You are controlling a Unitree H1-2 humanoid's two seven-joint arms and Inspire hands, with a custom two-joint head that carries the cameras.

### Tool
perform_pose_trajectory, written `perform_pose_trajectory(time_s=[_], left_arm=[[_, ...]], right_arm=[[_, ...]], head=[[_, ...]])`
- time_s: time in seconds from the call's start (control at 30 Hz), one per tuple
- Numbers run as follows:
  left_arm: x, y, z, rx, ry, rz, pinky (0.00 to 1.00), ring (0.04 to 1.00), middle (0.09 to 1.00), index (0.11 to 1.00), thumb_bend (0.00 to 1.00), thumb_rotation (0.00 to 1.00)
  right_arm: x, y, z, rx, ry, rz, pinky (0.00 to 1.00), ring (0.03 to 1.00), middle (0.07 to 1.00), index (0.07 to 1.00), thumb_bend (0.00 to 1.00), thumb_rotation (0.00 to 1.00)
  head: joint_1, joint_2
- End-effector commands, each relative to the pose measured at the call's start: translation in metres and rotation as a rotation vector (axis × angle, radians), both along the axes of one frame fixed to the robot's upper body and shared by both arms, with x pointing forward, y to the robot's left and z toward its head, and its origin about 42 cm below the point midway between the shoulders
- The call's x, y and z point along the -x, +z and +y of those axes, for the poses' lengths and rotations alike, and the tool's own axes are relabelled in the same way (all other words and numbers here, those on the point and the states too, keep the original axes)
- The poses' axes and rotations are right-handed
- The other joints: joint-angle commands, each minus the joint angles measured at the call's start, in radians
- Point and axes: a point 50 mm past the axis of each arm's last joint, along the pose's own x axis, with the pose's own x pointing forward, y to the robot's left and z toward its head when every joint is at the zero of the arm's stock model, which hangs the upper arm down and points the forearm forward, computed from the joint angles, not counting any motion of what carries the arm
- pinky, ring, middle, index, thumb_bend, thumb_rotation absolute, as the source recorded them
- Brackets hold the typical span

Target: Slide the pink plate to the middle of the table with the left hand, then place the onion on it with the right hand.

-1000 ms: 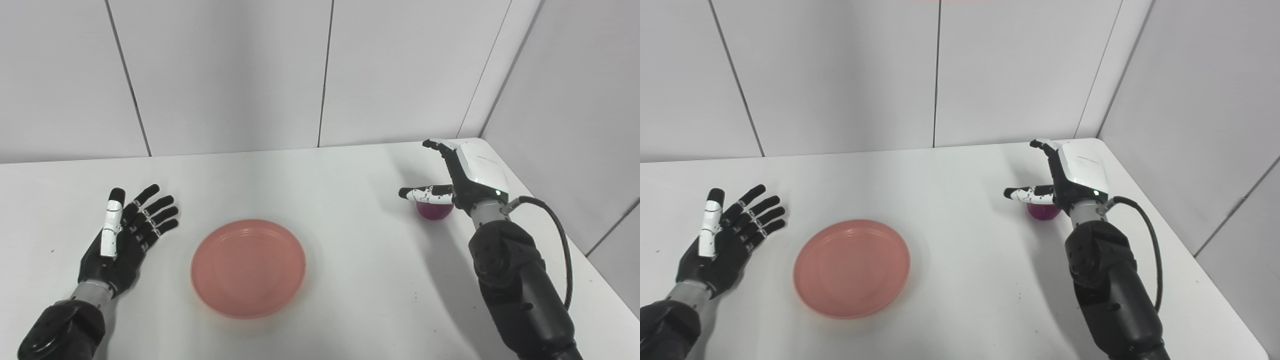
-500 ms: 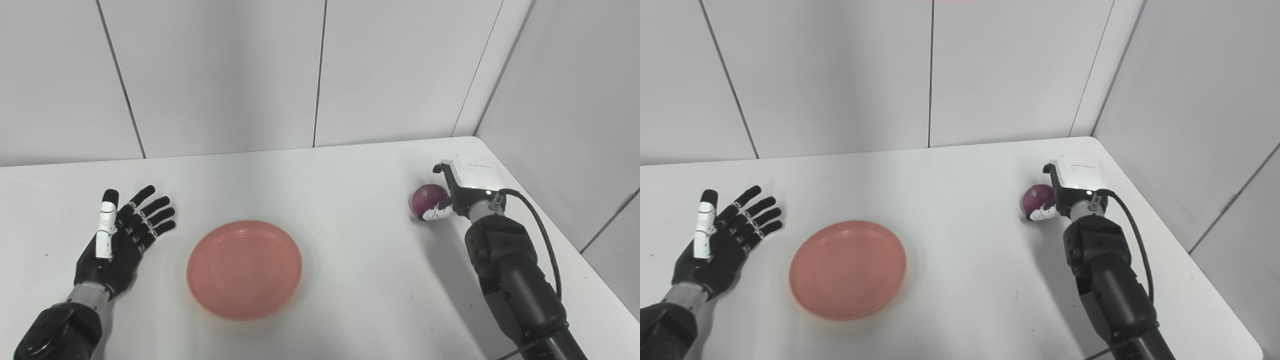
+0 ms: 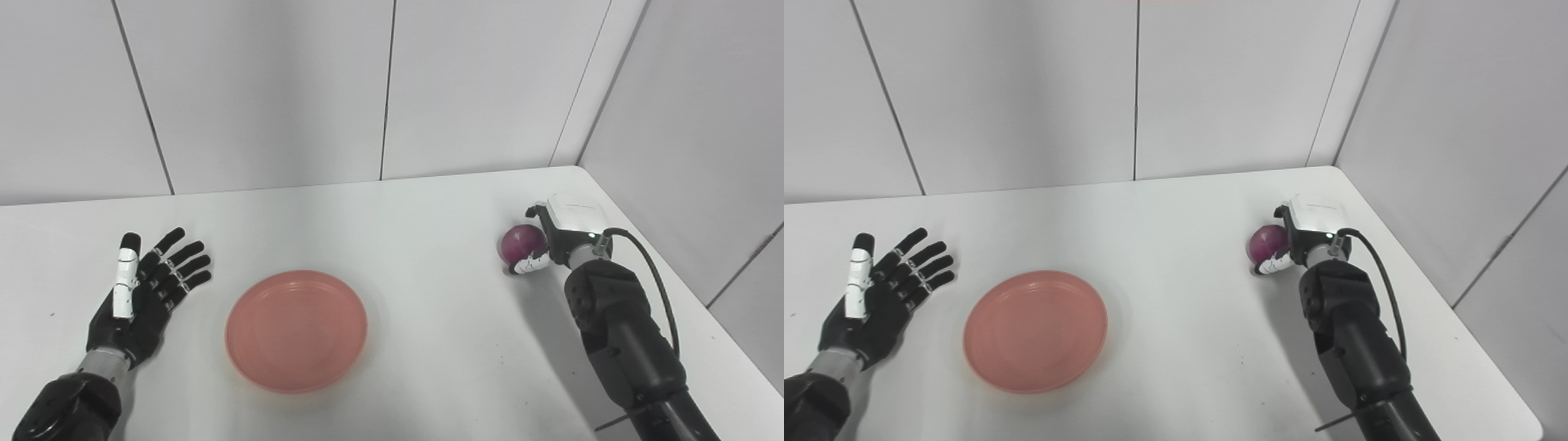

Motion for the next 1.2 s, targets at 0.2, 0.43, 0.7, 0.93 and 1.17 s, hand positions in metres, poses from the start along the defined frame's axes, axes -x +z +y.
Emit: perform_pose_trajectory(time_s=[0.2,0.43,0.7,0.93,1.17], left_arm=[[0.007,-0.020,-0.005,0.008,-0.020,0.120,0.78,0.781,0.785,0.857,0.70,0.89],[0.009,-0.020,-0.006,0.011,-0.016,0.118,0.78,0.778,0.782,0.848,0.73,0.86],[0.010,-0.021,-0.006,0.001,-0.021,0.114,0.78,0.780,0.783,0.846,0.75,0.85],[0.011,-0.020,-0.007,-0.009,-0.022,0.114,0.79,0.789,0.796,0.858,0.77,0.85],[0.011,-0.020,-0.006,-0.009,-0.024,0.115,0.80,0.794,0.801,0.865,0.77,0.85]], right_arm=[[-0.006,0.015,-0.002,-0.002,0.018,-0.067,0.62,0.796,0.827,0.796,1.00,0.34],[-0.006,0.004,0.000,-0.025,0.037,-0.061,0.55,0.763,0.817,0.790,1.00,0.31],[-0.008,-0.002,-0.001,-0.043,0.044,-0.053,0.50,0.738,0.816,0.778,1.00,0.30],[-0.008,-0.005,-0.002,-0.045,0.046,-0.038,0.45,0.662,0.767,0.755,1.00,0.27],[-0.011,-0.009,-0.004,-0.056,0.034,-0.008,0.41,0.547,0.637,0.661,0.87,0.15]], head=[[0.008,0.002],[0.014,0.006],[0.017,0.008],[0.020,0.010],[0.019,0.011]])
